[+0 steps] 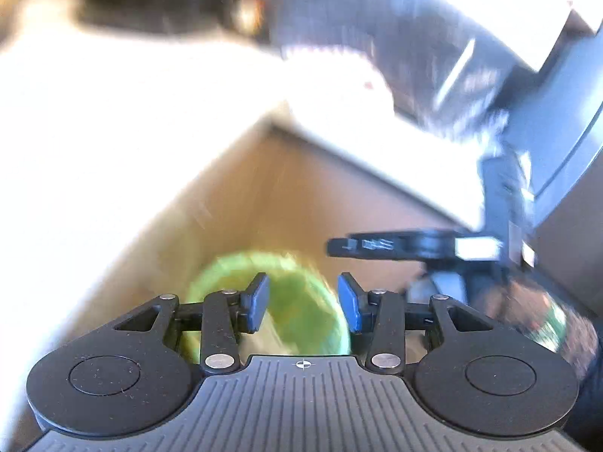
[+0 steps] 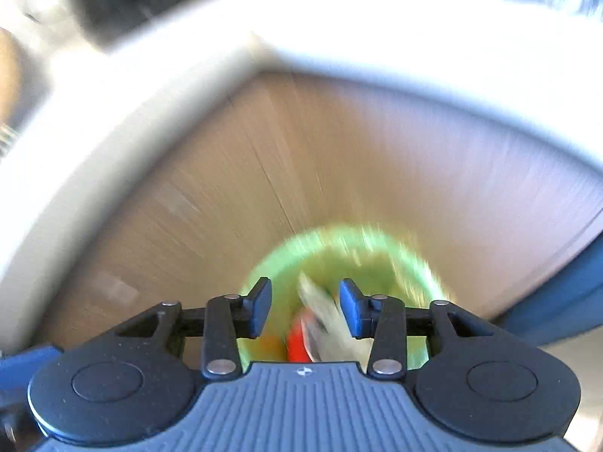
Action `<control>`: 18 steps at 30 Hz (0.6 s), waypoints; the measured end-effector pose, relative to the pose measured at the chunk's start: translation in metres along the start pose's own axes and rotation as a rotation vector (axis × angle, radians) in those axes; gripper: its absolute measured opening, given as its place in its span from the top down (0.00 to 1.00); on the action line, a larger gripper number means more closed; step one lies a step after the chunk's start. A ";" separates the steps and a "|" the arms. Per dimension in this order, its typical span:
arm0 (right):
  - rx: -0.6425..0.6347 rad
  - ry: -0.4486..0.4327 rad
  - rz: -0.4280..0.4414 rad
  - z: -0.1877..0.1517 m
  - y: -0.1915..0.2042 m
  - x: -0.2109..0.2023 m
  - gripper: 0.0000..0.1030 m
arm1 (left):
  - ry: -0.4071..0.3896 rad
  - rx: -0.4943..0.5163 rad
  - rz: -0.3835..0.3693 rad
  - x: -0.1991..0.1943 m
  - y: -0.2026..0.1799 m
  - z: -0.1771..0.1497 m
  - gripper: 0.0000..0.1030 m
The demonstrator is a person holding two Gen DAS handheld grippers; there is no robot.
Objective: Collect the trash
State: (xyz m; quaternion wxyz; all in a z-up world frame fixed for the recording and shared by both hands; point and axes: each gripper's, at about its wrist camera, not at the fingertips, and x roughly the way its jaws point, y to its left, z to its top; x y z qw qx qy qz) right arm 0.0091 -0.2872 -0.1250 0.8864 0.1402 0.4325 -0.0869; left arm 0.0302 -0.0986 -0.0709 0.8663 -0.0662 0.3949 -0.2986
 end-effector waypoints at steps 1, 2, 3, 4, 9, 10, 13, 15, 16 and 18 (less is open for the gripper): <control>-0.010 -0.066 0.025 0.002 0.013 -0.024 0.45 | -0.046 0.006 0.036 -0.024 0.004 0.004 0.57; -0.025 -0.133 0.054 0.002 0.029 -0.045 0.39 | -0.088 0.007 0.078 -0.045 0.008 0.006 0.57; -0.053 -0.198 0.087 0.000 0.047 -0.064 0.37 | -0.134 0.007 0.131 -0.063 0.015 0.007 0.57; -0.089 -0.251 0.113 -0.002 0.065 -0.079 0.36 | -0.177 0.007 0.195 -0.079 0.022 0.007 0.57; -0.161 -0.352 0.233 -0.023 0.142 -0.124 0.25 | -0.259 0.003 0.376 -0.129 0.041 -0.004 0.57; -0.188 -0.334 0.254 -0.027 0.155 -0.129 0.25 | -0.264 -0.005 0.388 -0.134 0.044 -0.008 0.64; -0.263 -0.276 0.270 -0.040 0.192 -0.131 0.25 | -0.255 -0.041 0.391 -0.143 0.050 -0.018 0.88; -0.296 -0.275 0.265 -0.046 0.209 -0.133 0.25 | -0.259 -0.059 0.404 -0.147 0.053 -0.020 0.88; -0.313 -0.280 0.258 -0.048 0.214 -0.133 0.25 | -0.267 -0.064 0.429 -0.153 0.054 -0.021 0.88; -0.343 -0.282 0.237 -0.053 0.222 -0.127 0.25 | -0.269 -0.063 0.492 -0.158 0.056 -0.022 0.88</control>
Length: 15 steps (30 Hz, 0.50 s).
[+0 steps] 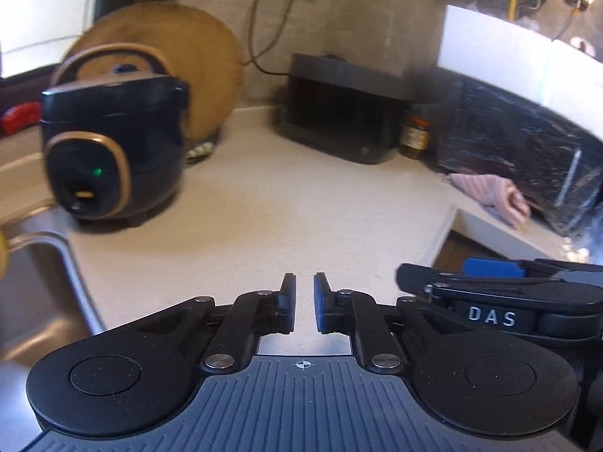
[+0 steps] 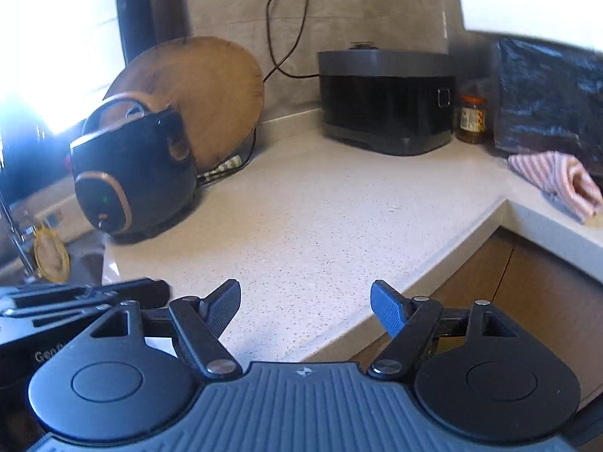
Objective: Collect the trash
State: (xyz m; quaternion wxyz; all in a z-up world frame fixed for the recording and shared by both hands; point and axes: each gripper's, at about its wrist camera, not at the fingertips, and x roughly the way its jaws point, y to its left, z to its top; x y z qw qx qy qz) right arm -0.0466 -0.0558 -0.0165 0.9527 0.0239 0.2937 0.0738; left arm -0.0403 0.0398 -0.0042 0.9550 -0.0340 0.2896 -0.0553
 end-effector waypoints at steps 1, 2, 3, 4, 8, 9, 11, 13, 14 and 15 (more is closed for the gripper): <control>-0.008 0.004 0.001 0.000 0.002 0.001 0.25 | -0.005 0.009 0.025 -0.002 0.000 0.000 0.88; -0.008 0.008 0.003 0.000 0.008 0.001 0.25 | -0.014 0.019 0.037 -0.004 0.001 0.001 0.88; -0.007 0.011 0.006 0.000 0.009 0.002 0.25 | -0.020 0.026 0.041 -0.005 0.000 0.000 0.88; -0.008 0.012 0.011 0.001 0.009 0.002 0.25 | -0.018 0.026 0.036 -0.007 0.002 0.000 0.88; -0.024 0.008 0.024 0.000 0.011 0.002 0.25 | 0.004 0.018 0.010 -0.005 0.000 0.000 0.88; -0.029 0.007 0.026 0.000 0.012 0.003 0.25 | 0.005 0.021 0.013 -0.005 0.001 -0.001 0.88; -0.034 0.007 0.030 -0.001 0.013 0.002 0.25 | 0.008 0.021 0.020 -0.005 0.001 -0.001 0.88; -0.033 0.010 0.034 -0.002 0.012 0.003 0.25 | 0.014 0.017 0.022 -0.005 0.001 -0.001 0.88; -0.031 0.012 0.035 -0.002 0.012 0.003 0.25 | 0.018 0.014 0.022 -0.004 0.001 -0.001 0.88; -0.030 0.013 0.035 -0.002 0.011 0.002 0.25 | 0.021 0.011 0.023 -0.004 0.001 -0.002 0.88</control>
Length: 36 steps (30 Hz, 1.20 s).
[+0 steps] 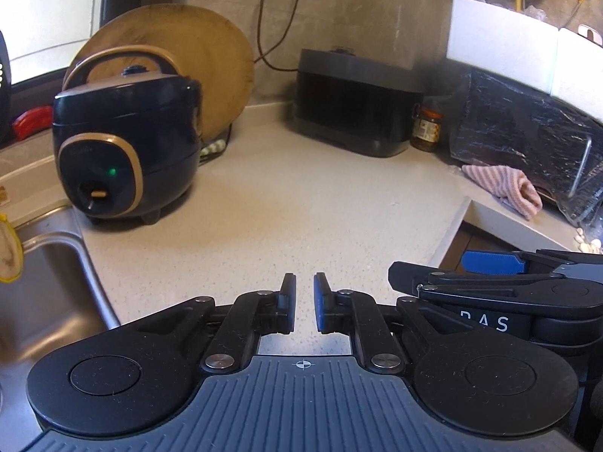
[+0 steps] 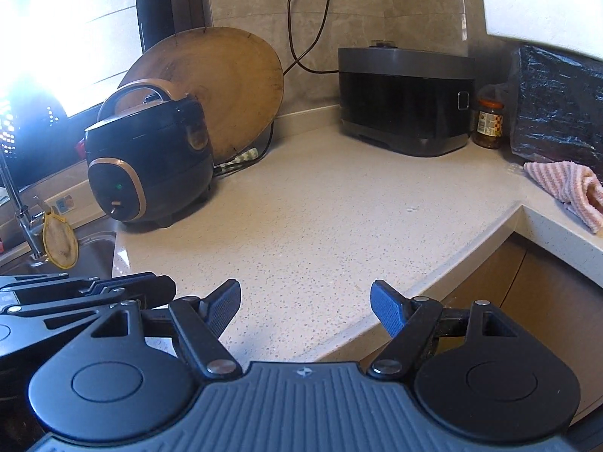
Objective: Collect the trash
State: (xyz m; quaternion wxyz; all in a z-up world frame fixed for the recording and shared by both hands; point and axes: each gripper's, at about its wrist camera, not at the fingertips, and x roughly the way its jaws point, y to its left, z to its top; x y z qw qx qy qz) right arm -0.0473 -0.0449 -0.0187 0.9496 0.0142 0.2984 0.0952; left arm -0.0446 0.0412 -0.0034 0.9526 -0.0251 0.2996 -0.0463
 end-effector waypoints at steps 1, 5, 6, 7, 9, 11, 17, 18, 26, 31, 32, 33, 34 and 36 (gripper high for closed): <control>0.000 0.001 0.000 0.000 -0.001 0.000 0.25 | 0.002 -0.002 0.001 0.000 0.000 0.000 0.88; 0.000 0.003 0.000 0.000 -0.001 0.000 0.25 | 0.005 -0.010 -0.001 0.000 0.001 -0.001 0.88; 0.000 0.003 0.001 0.000 -0.001 0.000 0.25 | 0.004 -0.010 0.000 0.000 0.001 0.000 0.88; 0.000 0.003 0.002 -0.001 0.000 0.000 0.25 | 0.003 -0.009 0.000 0.000 0.002 0.000 0.88; 0.000 0.003 0.003 -0.001 0.000 0.000 0.25 | 0.002 -0.008 -0.002 0.000 0.001 0.001 0.88; 0.000 0.003 0.001 -0.001 0.000 0.001 0.25 | 0.003 -0.006 -0.005 0.000 0.002 0.002 0.88; 0.001 0.005 -0.003 -0.002 -0.002 0.000 0.25 | 0.003 -0.009 -0.012 0.001 0.001 0.001 0.88; 0.001 0.005 -0.004 -0.002 -0.002 0.000 0.25 | 0.003 -0.009 -0.013 0.000 0.001 0.001 0.88; 0.002 0.005 -0.007 -0.003 -0.003 -0.002 0.25 | 0.002 -0.008 -0.018 0.000 0.002 0.002 0.88; 0.012 0.004 -0.013 -0.003 -0.004 -0.002 0.25 | 0.004 -0.003 -0.022 0.000 0.001 0.001 0.88; 0.014 0.003 -0.014 -0.003 -0.005 -0.002 0.25 | 0.004 -0.002 -0.024 0.000 0.001 0.001 0.88; 0.015 0.002 -0.013 -0.003 -0.005 -0.002 0.25 | 0.004 -0.001 -0.024 -0.001 0.001 0.001 0.88; 0.016 0.002 -0.012 -0.003 -0.006 -0.002 0.25 | 0.003 0.000 -0.024 -0.001 0.001 0.001 0.88; 0.016 0.004 -0.010 -0.003 -0.006 -0.002 0.25 | 0.003 0.001 -0.026 0.000 0.002 0.002 0.88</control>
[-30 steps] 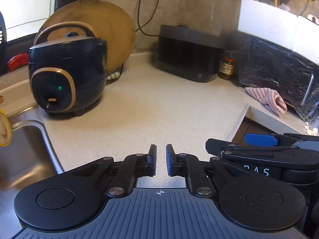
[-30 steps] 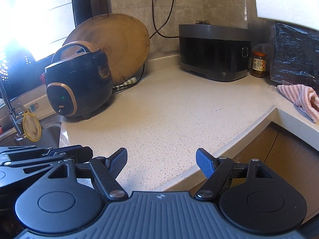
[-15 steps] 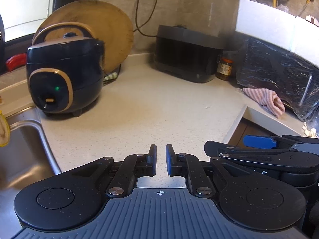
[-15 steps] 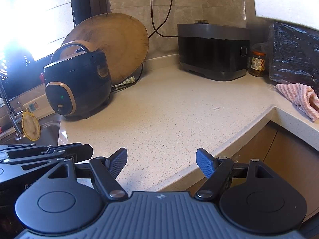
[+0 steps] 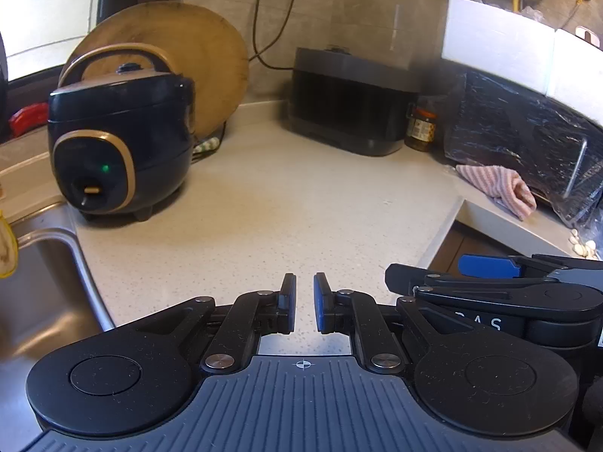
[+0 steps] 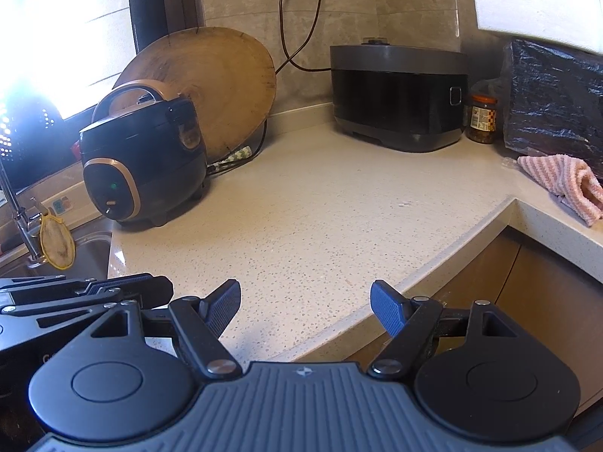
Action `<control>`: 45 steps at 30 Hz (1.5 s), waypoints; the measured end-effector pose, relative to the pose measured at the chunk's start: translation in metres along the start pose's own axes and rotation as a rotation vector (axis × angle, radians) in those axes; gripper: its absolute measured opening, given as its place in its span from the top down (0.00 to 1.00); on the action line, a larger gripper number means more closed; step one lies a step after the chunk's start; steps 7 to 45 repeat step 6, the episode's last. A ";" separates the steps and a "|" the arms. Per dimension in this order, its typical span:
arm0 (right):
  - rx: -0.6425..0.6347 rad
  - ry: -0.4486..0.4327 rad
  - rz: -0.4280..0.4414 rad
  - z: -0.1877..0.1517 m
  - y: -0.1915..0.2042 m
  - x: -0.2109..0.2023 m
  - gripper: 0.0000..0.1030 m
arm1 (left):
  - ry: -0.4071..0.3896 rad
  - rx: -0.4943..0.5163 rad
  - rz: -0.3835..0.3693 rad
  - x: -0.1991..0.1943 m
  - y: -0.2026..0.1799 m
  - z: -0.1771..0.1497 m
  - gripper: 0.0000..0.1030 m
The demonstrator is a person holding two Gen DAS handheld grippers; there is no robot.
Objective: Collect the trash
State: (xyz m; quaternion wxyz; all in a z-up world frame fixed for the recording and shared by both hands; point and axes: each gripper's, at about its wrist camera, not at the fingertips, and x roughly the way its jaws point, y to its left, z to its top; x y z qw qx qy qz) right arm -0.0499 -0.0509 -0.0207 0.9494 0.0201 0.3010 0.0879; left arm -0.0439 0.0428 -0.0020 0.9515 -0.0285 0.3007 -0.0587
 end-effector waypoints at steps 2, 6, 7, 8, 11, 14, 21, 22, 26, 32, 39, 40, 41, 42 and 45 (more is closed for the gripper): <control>0.000 0.000 0.001 0.000 0.001 0.000 0.25 | -0.001 -0.003 -0.002 0.000 0.001 0.000 0.88; -0.002 -0.002 0.002 0.000 0.001 0.000 0.25 | -0.009 -0.008 -0.012 0.000 0.001 0.000 0.88; -0.002 -0.002 0.002 0.000 0.001 0.000 0.25 | -0.009 -0.008 -0.012 0.000 0.001 0.000 0.88; -0.002 -0.002 0.002 0.000 0.001 0.000 0.25 | -0.009 -0.008 -0.012 0.000 0.001 0.000 0.88; -0.002 -0.002 0.002 0.000 0.001 0.000 0.25 | -0.009 -0.008 -0.012 0.000 0.001 0.000 0.88; -0.002 -0.002 0.002 0.000 0.001 0.000 0.25 | -0.009 -0.008 -0.012 0.000 0.001 0.000 0.88; -0.002 -0.002 0.002 0.000 0.001 0.000 0.25 | -0.009 -0.008 -0.012 0.000 0.001 0.000 0.88; -0.002 -0.002 0.002 0.000 0.001 0.000 0.25 | -0.009 -0.008 -0.012 0.000 0.001 0.000 0.88; -0.002 -0.002 0.002 0.000 0.001 0.000 0.25 | -0.009 -0.008 -0.012 0.000 0.001 0.000 0.88; -0.002 -0.002 0.002 0.000 0.001 0.000 0.25 | -0.009 -0.008 -0.012 0.000 0.001 0.000 0.88; -0.002 -0.002 0.002 0.000 0.001 0.000 0.25 | -0.009 -0.008 -0.012 0.000 0.001 0.000 0.88; -0.002 -0.002 0.002 0.000 0.001 0.000 0.25 | -0.009 -0.008 -0.012 0.000 0.001 0.000 0.88; -0.002 -0.002 0.002 0.000 0.001 0.000 0.25 | -0.009 -0.008 -0.012 0.000 0.001 0.000 0.88; -0.002 -0.002 0.002 0.000 0.001 0.000 0.25 | -0.009 -0.008 -0.012 0.000 0.001 0.000 0.88; -0.002 -0.002 0.002 0.000 0.001 0.000 0.25 | -0.009 -0.008 -0.012 0.000 0.001 0.000 0.88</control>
